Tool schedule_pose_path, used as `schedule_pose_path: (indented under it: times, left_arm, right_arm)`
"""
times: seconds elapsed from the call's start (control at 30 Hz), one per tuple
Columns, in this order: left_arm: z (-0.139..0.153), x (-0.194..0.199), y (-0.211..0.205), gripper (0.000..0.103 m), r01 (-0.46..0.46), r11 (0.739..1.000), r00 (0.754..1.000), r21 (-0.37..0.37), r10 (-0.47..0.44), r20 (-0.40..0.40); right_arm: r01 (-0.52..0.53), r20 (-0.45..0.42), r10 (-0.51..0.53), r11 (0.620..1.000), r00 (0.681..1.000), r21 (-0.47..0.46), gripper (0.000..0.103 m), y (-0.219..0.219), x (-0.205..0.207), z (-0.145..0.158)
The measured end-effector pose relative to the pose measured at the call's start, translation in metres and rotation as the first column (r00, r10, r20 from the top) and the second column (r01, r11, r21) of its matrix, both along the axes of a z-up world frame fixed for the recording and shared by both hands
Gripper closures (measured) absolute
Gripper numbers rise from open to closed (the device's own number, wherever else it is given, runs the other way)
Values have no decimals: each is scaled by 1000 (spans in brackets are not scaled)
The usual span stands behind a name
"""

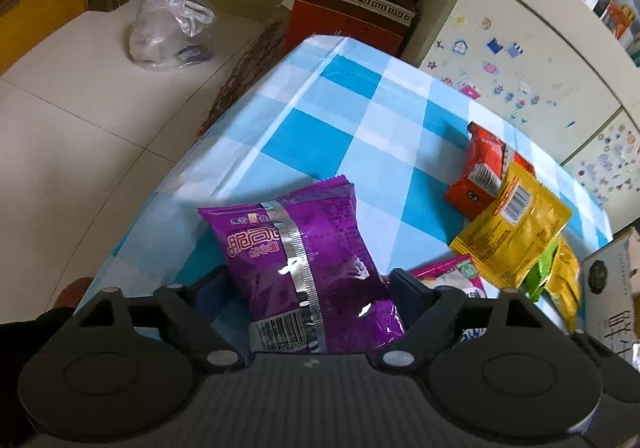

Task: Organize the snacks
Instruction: 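Grasp the purple bag with the left tool while the right tool grasps the pink Amerio packet, then carry both packets over the cardboard box and open both tools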

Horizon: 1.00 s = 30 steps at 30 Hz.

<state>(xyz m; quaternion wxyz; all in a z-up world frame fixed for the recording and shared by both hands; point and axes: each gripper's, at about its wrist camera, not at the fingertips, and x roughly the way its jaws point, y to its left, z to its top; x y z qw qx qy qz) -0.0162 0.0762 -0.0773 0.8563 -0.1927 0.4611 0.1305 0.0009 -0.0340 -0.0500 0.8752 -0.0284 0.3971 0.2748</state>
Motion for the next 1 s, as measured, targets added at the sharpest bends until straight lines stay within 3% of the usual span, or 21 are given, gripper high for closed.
schedule_pose_path:
  times: [0.23, 0.27, 0.33, 0.57, 1.0]
  left_arm:
    - [-8, 5, -17, 4, 53, 992, 998, 116, -50, -29]
    - [-8, 4, -17, 5, 55, 991, 998, 123, -52, -25]
    - [-5, 3, -18, 17, 69, 989, 998, 133, -70, -4]
    - [4, -9, -15, 21, 90, 994, 995, 68, -93, 42]
    - [20, -45, -25, 21, 176, 976, 976, 125, -189, 103]
  right_arm:
    - [30, -5, -30, 999, 1000, 16, 44, -6, -1, 1]
    - [39, -9, -39, 999, 999, 21, 47, -7, -1, 1]
    - [65, -24, -65, 997, 998, 28, 47, -11, -2, 2]
    - [143, -64, -139, 987, 988, 68, 48, -28, -13, 9]
    - [236, -31, -234, 968, 972, 85, 48, -54, -56, 29]
